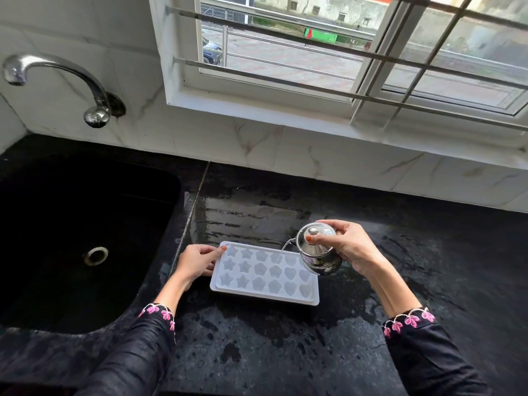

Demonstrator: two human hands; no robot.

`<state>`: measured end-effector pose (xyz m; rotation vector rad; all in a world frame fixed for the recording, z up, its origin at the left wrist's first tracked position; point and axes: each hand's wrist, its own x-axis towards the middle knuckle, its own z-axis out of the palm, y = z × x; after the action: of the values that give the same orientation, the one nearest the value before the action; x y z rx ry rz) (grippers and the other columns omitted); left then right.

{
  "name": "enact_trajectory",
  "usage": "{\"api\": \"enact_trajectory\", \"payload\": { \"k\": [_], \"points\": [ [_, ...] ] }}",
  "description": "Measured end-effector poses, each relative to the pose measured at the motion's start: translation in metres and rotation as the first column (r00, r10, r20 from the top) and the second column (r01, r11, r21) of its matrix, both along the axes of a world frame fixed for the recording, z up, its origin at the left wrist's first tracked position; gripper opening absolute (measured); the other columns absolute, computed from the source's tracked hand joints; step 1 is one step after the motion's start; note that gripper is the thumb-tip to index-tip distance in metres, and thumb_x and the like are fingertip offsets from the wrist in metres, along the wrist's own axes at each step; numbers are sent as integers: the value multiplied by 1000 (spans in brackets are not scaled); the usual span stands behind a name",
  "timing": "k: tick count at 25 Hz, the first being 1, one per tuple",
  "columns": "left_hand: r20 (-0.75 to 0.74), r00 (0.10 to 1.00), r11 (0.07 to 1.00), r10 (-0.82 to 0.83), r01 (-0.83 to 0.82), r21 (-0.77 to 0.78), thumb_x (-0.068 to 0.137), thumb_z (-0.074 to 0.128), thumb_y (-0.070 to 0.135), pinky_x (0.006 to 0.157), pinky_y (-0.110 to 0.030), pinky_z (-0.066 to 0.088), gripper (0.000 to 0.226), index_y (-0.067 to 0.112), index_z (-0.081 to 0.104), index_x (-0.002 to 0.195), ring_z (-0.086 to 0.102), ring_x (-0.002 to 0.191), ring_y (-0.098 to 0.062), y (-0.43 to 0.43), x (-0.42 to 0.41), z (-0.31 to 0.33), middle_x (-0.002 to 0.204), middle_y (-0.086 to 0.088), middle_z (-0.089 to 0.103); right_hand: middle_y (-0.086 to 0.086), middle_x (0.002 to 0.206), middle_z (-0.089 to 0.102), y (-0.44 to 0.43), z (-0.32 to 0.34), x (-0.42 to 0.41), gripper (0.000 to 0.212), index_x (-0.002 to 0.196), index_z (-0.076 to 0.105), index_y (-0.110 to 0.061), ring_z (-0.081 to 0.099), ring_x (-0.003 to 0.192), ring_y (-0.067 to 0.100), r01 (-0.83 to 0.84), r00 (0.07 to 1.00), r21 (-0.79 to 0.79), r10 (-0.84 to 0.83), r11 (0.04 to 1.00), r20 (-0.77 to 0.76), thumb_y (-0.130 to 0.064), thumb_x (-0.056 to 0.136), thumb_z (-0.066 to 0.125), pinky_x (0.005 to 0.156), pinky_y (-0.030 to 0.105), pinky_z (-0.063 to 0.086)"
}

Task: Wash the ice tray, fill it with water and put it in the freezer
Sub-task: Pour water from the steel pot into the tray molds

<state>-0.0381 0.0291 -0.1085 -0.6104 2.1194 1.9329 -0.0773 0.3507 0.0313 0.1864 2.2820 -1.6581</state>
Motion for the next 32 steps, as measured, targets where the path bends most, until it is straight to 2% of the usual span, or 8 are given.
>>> {"api": "enact_trajectory", "payload": {
  "k": [3,8,11,16,23,32],
  "points": [
    [-3,1000,1000,2,-2,4,84,75,33,62,-34,58,23,10,78,87,72,75,-25,0,0,0,82,-8,78,6,95,78,0,0,0,67,103,76,-17,73,89,21,-5,1000,6,5,1000,-9,-35,41,93,81,31,57],
    [-6,1000,999,1,0,35,85,74,31,59,-32,59,26,6,77,89,71,74,-26,1,1,0,84,-11,78,7,96,78,1,1,0,53,106,75,-15,72,87,19,-15,1000,-6,15,1000,-19,-22,57,93,71,24,53],
    [-7,1000,999,0,0,42,85,74,31,59,-31,59,26,5,76,90,72,73,-25,1,1,0,84,-11,78,7,98,78,1,1,0,53,107,75,-16,72,88,19,-10,1000,4,10,1000,-18,-22,58,93,71,25,52],
    [-3,1000,1000,3,-3,30,85,74,32,60,-31,60,26,6,77,88,71,71,-22,1,0,0,83,-9,78,6,96,78,-3,0,0,63,105,75,-17,73,88,20,-10,1000,-2,10,1000,-24,-31,46,94,73,28,54],
    [-5,1000,1000,11,-10,27,85,74,31,55,-28,58,26,6,77,88,71,71,-22,1,1,0,83,-10,78,7,96,78,-19,1,-2,62,104,75,-16,73,87,19,-34,999,-47,33,998,-24,-30,46,92,72,25,54],
    [-2,1000,1000,5,-5,23,84,75,33,59,-31,59,24,9,77,86,74,81,-29,0,1,0,84,-8,78,7,97,78,-32,-3,-4,65,100,76,-20,72,94,25,-44,999,-42,44,998,-15,-36,40,93,84,35,56]
  ]
}}
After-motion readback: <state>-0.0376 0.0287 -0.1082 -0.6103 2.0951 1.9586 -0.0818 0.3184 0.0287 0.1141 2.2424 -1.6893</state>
